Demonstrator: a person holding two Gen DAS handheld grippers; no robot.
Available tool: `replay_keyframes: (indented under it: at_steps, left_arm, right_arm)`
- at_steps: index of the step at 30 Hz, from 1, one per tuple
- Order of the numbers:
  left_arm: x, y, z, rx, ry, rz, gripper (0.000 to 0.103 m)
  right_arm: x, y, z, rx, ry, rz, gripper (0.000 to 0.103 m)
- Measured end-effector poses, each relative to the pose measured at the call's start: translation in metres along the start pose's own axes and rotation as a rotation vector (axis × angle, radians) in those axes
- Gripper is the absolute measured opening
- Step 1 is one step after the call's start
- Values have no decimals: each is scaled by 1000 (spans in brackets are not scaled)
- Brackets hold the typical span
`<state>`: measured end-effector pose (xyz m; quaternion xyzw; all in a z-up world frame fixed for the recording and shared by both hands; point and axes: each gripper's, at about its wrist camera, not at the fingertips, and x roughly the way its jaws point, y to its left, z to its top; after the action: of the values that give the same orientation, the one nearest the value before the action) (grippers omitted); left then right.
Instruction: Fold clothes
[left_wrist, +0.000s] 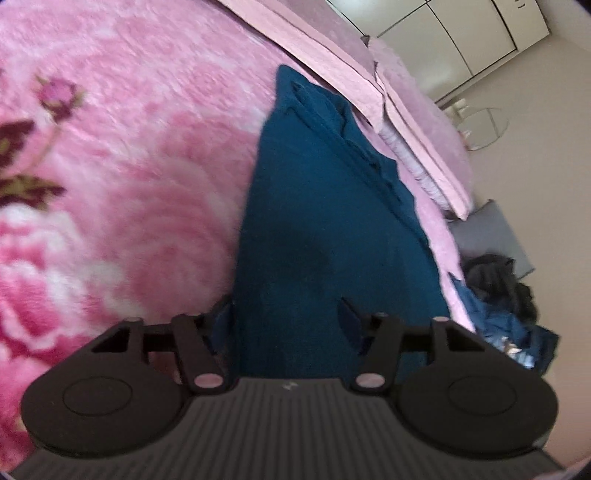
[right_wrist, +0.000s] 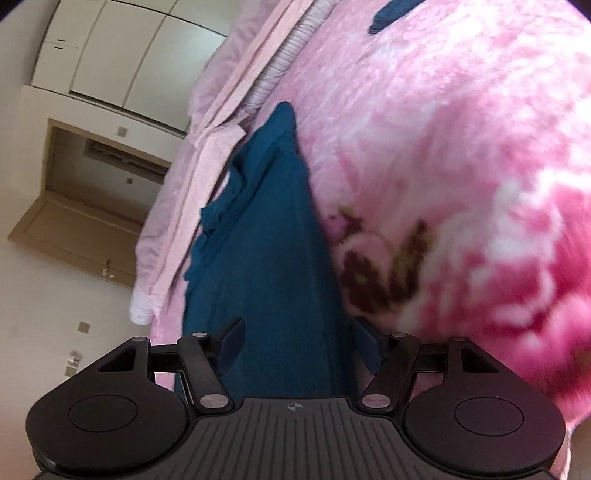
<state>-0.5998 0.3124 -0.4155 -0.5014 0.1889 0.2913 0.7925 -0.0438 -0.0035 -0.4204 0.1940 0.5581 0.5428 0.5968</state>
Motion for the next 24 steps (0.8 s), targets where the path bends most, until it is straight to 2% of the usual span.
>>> replay_keyframes:
  at_steps: [1,4,8,10,13,14,15,17,20,24]
  left_arm:
    - [3,4,1,-16,19,-24,36]
    - [2,14,-4,-44,39,-73,29]
    - [-1,21,-12,-57,58,-142,28]
    - [3,22,-10,-59,63,-143,22]
    - [17,22,-2,-78,78,-158,18]
    - [21,21,1,-78,83,-164,17]
    - [25,20,2,-73,86,-155,12]
    - [29,18,4,-67,91,-138,7]
    - [23,19,0,-59,72,-126,6]
    - [5,13,-2,-10,24,-103,5]
  right_arm:
    - [2,-1,4,1,7,10,67]
    - [5,1,2,-41,45,23,64]
    - [-1,-8,-4,-22,75,66,56]
    - [0,-11,-4,-2,77,87,56]
    - [10,-7,-1,2,94,93,53]
    - [17,-5,0,1,104,95,45]
    - [25,-3,1,1,115,95,39]
    - [41,-2,0,9,144,70,12]
    - [46,-2,-1,13,144,56,6]
    - [31,-2,-6,18,123,53,5]
